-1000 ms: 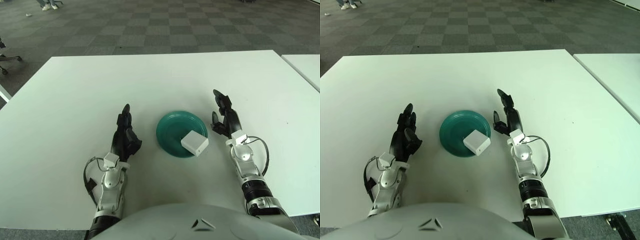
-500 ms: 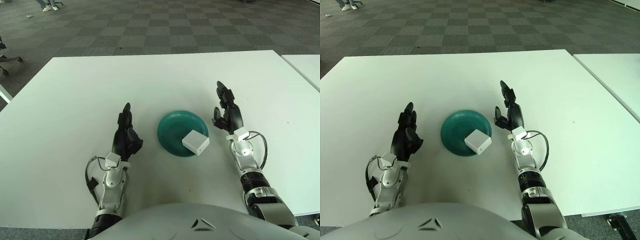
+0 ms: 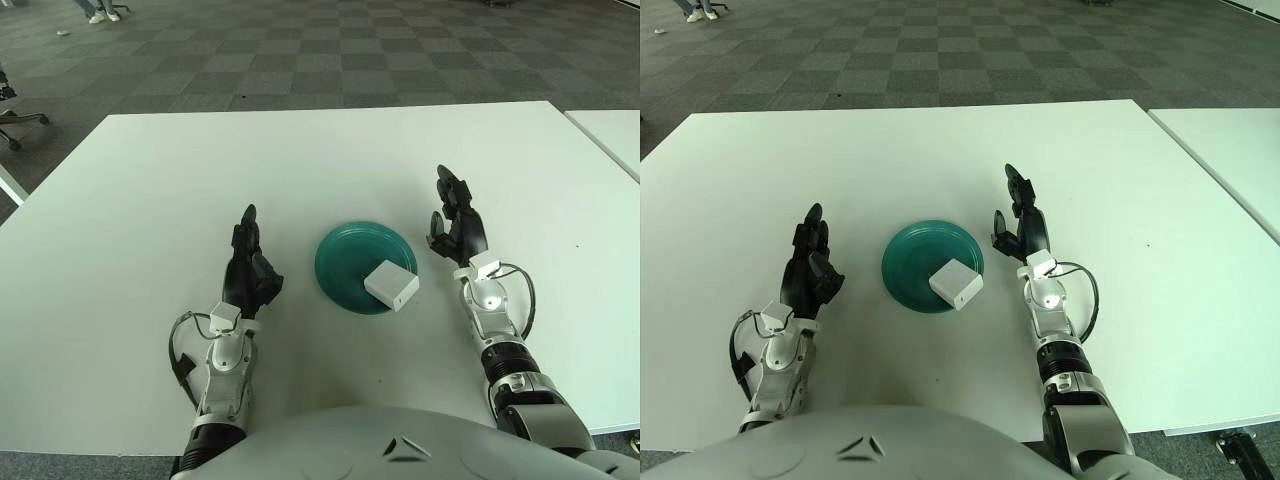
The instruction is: Put the charger into the plate.
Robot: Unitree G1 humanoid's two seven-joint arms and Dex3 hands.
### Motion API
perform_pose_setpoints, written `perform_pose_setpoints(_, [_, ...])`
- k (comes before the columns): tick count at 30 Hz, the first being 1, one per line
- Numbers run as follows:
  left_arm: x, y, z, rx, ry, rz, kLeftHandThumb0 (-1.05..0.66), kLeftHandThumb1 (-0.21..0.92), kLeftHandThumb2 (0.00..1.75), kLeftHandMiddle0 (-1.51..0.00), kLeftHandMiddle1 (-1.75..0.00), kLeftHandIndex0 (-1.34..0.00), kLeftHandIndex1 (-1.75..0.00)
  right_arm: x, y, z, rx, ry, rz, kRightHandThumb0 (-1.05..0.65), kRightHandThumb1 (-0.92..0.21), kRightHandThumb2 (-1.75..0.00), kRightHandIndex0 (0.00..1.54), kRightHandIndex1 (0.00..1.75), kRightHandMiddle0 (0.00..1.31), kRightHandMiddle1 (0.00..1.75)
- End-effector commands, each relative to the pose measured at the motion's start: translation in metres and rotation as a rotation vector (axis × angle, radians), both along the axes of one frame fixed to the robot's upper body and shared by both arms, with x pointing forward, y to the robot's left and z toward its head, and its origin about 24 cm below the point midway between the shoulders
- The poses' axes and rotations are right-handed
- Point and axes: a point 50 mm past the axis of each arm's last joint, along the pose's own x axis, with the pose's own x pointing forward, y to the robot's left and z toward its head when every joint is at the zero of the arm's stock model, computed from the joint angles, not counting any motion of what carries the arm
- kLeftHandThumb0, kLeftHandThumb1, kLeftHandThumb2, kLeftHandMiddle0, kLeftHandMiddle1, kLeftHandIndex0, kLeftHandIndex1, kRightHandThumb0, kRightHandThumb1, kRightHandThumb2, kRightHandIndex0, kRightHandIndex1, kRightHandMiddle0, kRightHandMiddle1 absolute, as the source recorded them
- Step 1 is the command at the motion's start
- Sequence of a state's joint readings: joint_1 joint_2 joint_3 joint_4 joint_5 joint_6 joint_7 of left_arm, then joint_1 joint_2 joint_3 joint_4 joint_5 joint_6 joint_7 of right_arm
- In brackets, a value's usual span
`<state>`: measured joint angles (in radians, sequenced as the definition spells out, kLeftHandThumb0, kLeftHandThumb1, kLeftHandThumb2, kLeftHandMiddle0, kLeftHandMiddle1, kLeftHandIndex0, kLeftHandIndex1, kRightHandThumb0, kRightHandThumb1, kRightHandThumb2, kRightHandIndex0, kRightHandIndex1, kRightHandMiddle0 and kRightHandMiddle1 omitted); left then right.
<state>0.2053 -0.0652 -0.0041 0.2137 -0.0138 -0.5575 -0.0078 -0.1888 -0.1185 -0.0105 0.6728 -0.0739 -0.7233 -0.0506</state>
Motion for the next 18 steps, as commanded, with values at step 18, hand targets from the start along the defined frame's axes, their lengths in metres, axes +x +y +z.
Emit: perform_pose_setpoints(18, [-0.004,0.017,-0.011,0.043,0.069,0.032,-1.00,0.92,1.13,0.00,0.00,0.00,-0.23,-0.032,0.009,-0.027,0.073,0.250,-0.008,-0.85,-0.92,-0.85,0.00,0.00,0.00,0.28])
